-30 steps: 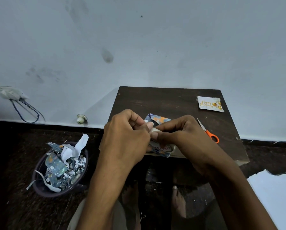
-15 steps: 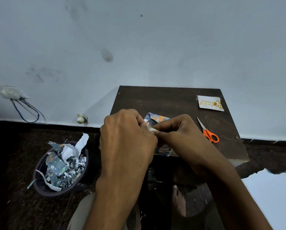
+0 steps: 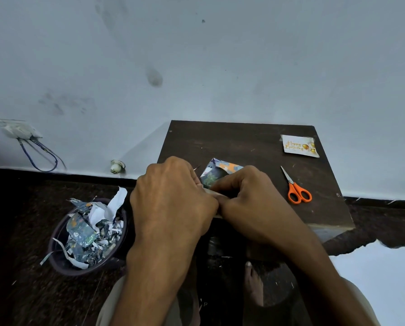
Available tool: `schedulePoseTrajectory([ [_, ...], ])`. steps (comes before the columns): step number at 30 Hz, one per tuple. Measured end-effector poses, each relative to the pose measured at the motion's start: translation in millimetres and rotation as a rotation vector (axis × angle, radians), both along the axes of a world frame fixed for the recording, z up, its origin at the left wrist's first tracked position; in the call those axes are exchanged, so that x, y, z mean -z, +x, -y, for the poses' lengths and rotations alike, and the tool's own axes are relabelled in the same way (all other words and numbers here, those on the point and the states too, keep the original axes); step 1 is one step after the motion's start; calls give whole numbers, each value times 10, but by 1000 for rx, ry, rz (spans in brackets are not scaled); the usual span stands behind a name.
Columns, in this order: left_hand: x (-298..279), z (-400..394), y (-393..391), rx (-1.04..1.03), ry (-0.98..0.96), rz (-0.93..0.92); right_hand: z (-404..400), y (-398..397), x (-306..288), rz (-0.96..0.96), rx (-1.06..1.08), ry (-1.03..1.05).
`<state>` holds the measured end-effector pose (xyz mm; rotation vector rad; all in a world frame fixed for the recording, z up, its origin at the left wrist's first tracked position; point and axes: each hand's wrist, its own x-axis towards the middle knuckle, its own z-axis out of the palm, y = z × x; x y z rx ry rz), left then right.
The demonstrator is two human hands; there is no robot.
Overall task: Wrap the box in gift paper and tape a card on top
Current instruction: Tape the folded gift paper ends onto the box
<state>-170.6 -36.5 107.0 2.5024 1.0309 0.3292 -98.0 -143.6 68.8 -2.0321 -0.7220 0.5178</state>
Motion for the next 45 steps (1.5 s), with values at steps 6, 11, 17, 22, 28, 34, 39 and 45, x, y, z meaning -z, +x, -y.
schedulePoseTrajectory([
  [6,36,-53,-2,19,-26,53,10,21,6,22,-16,-23],
  [11,82,-103,24,26,-53,90,18,48,13,49,-17,-42],
  [17,76,-161,28,13,-155,121,46,54,-22,-5,-31,-11],
  [22,108,-371,-22,-49,-305,202,72,61,-42,-39,-15,-37],
  [28,103,-372,-40,82,-443,151,62,54,-49,-21,-18,-35],
  [34,147,-262,15,53,-377,167,61,52,-48,-32,-24,-8],
  [39,186,-228,43,2,-421,185,62,68,-29,-38,-19,-5],
  [45,217,-181,55,33,-249,170,56,67,-15,-37,-19,2],
])
